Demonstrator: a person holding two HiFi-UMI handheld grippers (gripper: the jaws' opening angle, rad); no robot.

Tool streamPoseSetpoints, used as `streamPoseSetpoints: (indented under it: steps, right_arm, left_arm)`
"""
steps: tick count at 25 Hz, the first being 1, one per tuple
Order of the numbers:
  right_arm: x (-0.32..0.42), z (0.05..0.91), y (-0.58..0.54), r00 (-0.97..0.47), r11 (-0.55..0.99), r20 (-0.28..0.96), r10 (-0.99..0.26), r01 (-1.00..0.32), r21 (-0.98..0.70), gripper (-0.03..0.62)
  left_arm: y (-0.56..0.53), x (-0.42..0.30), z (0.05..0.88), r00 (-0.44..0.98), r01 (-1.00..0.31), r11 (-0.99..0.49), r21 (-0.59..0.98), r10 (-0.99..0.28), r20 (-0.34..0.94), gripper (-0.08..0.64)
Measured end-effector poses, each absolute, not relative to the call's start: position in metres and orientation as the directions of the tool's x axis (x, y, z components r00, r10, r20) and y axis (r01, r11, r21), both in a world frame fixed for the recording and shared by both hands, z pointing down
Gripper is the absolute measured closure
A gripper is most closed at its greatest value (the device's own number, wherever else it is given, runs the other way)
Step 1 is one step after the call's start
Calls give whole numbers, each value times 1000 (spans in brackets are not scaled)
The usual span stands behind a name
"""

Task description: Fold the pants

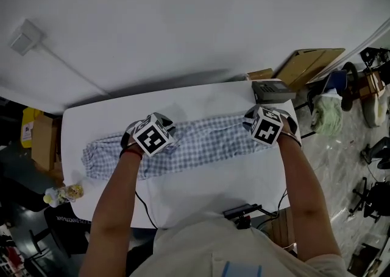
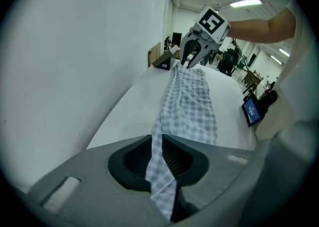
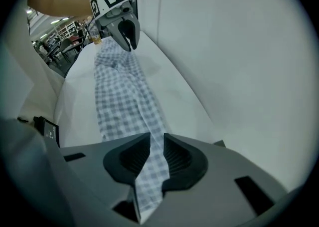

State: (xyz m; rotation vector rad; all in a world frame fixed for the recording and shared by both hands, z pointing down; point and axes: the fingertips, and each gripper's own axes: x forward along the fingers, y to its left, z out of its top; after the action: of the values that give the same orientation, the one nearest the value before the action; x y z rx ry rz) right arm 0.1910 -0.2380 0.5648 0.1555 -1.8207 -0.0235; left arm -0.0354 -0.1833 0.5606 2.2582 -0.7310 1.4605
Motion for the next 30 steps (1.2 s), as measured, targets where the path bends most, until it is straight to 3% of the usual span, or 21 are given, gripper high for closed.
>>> streamPoseSetpoints:
  steps: [7, 10, 13, 30]
  right_arm:
    - [92, 554, -192, -381, 994, 924, -21, 89, 59, 494]
    - [52, 553, -169, -428, 985, 903, 26, 165, 50, 492]
    - [18, 556, -154, -444, 976, 894, 58, 215, 44, 483]
    - [-65, 609, -115, -335, 938, 931, 143, 347, -19, 457]
  left_arm:
    - [-133, -64, 564, 333, -498, -866, 45, -143, 932, 486]
    - [-117, -70, 570, 353, -452, -891, 54, -123, 928, 429]
    - [-111, -78, 577, 358, -437, -898, 45, -127, 925, 417]
    - [-116, -100, 617, 282, -350, -937, -10, -116, 952, 444]
